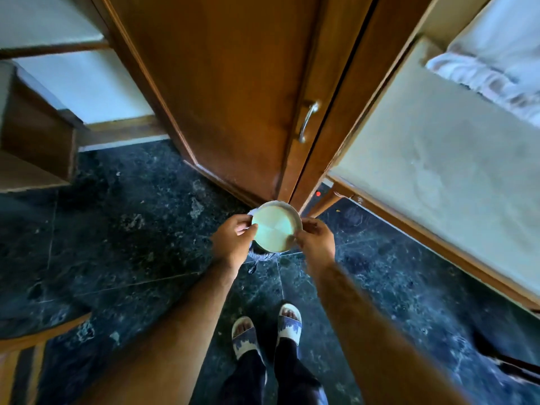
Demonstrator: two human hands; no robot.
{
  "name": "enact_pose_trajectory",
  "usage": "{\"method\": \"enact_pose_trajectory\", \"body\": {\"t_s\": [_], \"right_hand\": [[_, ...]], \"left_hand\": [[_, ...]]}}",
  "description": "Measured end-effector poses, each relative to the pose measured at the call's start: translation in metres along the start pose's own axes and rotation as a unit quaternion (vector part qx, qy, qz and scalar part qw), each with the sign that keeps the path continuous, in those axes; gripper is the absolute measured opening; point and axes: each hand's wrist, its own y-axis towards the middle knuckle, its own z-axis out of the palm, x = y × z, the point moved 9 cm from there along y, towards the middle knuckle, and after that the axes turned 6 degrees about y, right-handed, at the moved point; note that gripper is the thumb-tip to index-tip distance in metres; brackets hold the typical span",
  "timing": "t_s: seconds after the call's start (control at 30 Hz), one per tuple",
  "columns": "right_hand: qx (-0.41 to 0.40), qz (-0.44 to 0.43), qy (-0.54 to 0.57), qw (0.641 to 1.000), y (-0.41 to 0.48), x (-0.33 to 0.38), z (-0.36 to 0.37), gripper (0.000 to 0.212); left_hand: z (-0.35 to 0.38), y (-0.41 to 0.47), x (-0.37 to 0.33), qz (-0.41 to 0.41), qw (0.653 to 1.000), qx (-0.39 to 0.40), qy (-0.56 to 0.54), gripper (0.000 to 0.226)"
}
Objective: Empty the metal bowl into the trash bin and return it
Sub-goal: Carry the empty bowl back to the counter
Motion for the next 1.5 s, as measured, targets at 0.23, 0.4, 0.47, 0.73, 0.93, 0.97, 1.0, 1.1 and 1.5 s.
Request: {"method": "enact_pose_trajectory", "body": {"t_s": [0.23, 0.4, 0.47, 0.73, 0.93, 0.97, 1.0, 1.1, 1.5], "right_hand": [[-0.032, -0.056, 0.055, 0.996, -0.063, 0.081, -0.069, 0.029], [-0.071, -0.1, 0.057, 0.991, -0.089, 0.15, -0.131, 0.027], [-0.08, -0.121, 0.06, 0.988, -0.096, 0.176, -0.159, 0.026], [-0.089, -0.164, 0.055, 0.981, -0.08, 0.247, -0.235, 0.027], [-0.069, -0.148, 0.057, 0.985, -0.027, 0.279, -0.298, 0.032], [-0.068, -0.146, 0.057, 0.985, -0.017, 0.283, -0.31, 0.033], [-0.066, -0.143, 0.057, 0.986, -0.007, 0.286, -0.322, 0.032], [-0.066, -0.141, 0.043, 0.987, 0.016, 0.292, -0.353, 0.029], [-0.069, -0.094, -0.042, 0.992, 0.086, 0.277, -0.382, 0.023]], "left_hand": [[0.017, -0.038, -0.094, 0.063, 0.996, 0.037, 0.047, 0.04], [0.051, -0.077, -0.184, 0.121, 0.99, 0.063, 0.034, 0.029], [0.073, -0.091, -0.21, 0.12, 0.988, 0.097, -0.006, 0.027], [0.137, -0.109, -0.278, 0.095, 0.987, 0.1, -0.08, 0.023], [0.209, -0.112, -0.312, 0.075, 0.992, 0.079, -0.066, 0.019], [0.223, -0.112, -0.316, 0.075, 0.993, 0.071, -0.057, 0.019], [0.236, -0.112, -0.321, 0.079, 0.994, 0.064, -0.047, 0.02], [0.272, -0.117, -0.33, 0.085, 0.995, 0.057, -0.02, 0.024], [0.34, -0.105, -0.303, 0.047, 0.996, 0.049, 0.056, 0.029]]}}
